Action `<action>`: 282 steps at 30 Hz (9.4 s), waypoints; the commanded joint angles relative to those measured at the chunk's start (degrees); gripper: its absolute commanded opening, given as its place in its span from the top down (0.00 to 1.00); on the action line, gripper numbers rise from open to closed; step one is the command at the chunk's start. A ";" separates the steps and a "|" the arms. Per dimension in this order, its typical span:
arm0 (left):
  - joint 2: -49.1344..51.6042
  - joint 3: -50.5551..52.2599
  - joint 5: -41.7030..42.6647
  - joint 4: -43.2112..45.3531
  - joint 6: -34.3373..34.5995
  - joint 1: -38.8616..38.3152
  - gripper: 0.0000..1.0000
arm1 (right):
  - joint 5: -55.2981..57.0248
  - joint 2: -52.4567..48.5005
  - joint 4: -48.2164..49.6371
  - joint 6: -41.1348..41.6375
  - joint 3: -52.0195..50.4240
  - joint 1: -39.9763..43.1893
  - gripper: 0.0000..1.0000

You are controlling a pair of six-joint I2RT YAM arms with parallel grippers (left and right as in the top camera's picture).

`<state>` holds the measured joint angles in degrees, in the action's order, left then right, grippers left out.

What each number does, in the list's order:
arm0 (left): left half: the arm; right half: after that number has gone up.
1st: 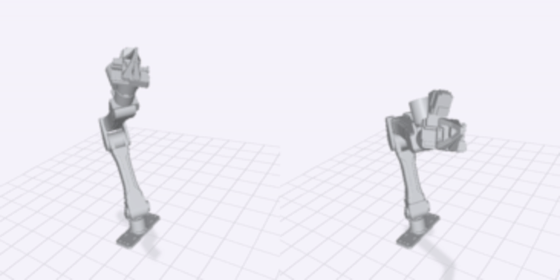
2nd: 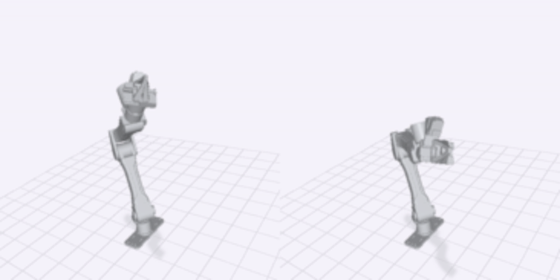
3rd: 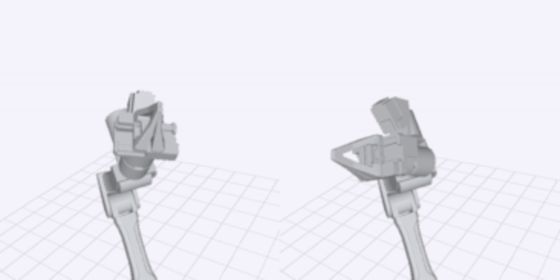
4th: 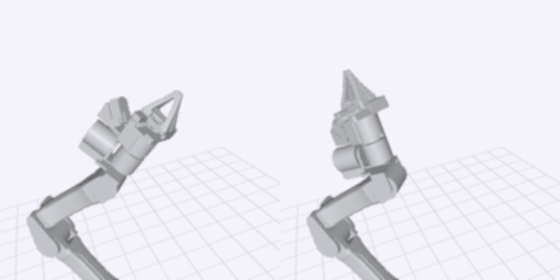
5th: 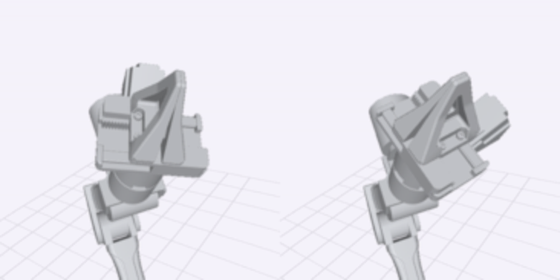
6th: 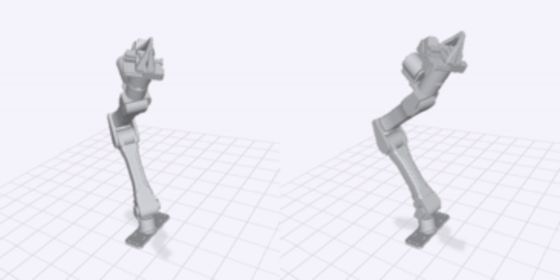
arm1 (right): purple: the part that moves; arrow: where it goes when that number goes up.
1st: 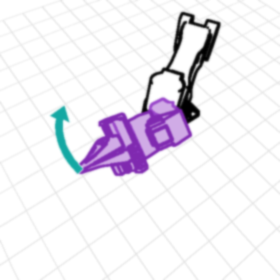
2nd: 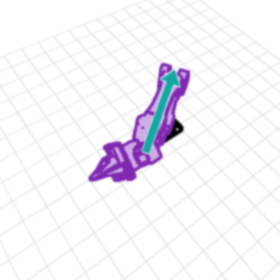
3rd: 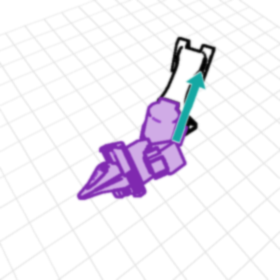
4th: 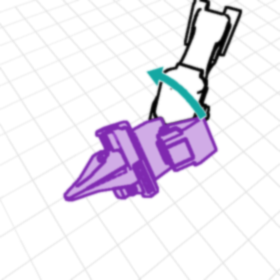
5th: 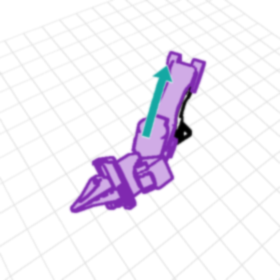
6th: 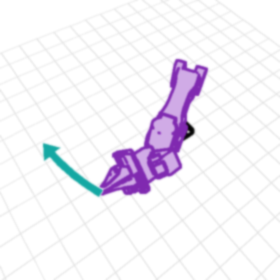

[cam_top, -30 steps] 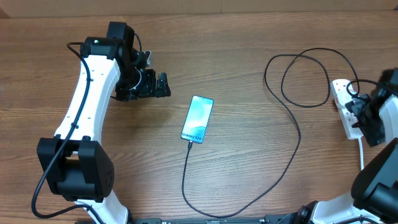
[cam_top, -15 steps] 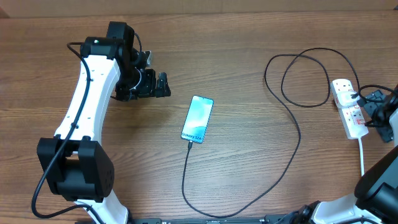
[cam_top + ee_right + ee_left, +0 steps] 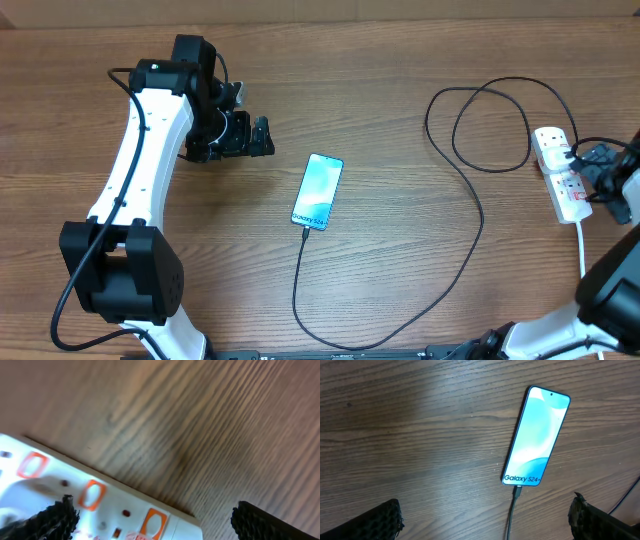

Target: Plug charger to phone and switch on socket

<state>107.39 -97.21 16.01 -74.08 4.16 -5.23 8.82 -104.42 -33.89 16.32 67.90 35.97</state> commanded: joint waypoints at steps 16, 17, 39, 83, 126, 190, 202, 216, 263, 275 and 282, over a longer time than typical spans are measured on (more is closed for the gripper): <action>-0.63 -0.04 -0.07 0.02 0.33 0.07 0.00 | 0.11 -2.75 4.28 -1.14 -0.04 0.13 0.00; -0.63 -0.04 -0.07 0.04 0.35 0.07 0.00 | 0.09 -3.02 4.48 -1.14 -0.04 0.13 0.00; -0.63 -0.04 -0.07 0.02 0.35 0.07 0.00 | -2.99 -6.95 3.26 0.09 -0.04 0.11 0.00; -0.63 -0.04 -0.07 0.02 0.35 0.07 0.00 | -7.69 -6.95 -3.93 -0.33 -0.07 0.09 0.00; -0.63 -0.04 -0.07 0.02 0.35 0.07 0.00 | -3.56 4.31 -9.86 5.42 0.00 0.63 0.00; -0.63 -0.04 -0.07 0.02 0.35 0.07 0.00 | -17.46 7.87 -6.47 -8.48 -7.52 -30.12 0.00; -1.03 -0.04 -0.07 0.02 0.35 -0.07 0.00 | -17.46 7.87 -6.47 -8.48 -7.52 -30.12 0.00; -18.34 -0.04 -0.07 0.02 0.35 -0.15 0.00 | -17.46 7.87 -6.47 -8.48 -7.52 -30.12 0.00; -65.51 10.47 -0.09 -5.60 0.33 -0.13 0.00 | -17.46 7.87 -6.45 -8.48 -7.52 -30.12 0.00; -89.59 32.61 -1.53 2.75 0.09 0.07 0.00 | -17.46 7.87 -6.47 -8.48 -7.52 -30.12 0.00; -98.84 41.97 -2.05 15.50 0.11 0.07 0.00 | -17.46 7.87 -6.47 -8.48 -7.52 -30.12 0.00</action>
<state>11.25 -57.95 14.72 -61.41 4.14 -5.28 -8.58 -97.30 -40.56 7.70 60.66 5.96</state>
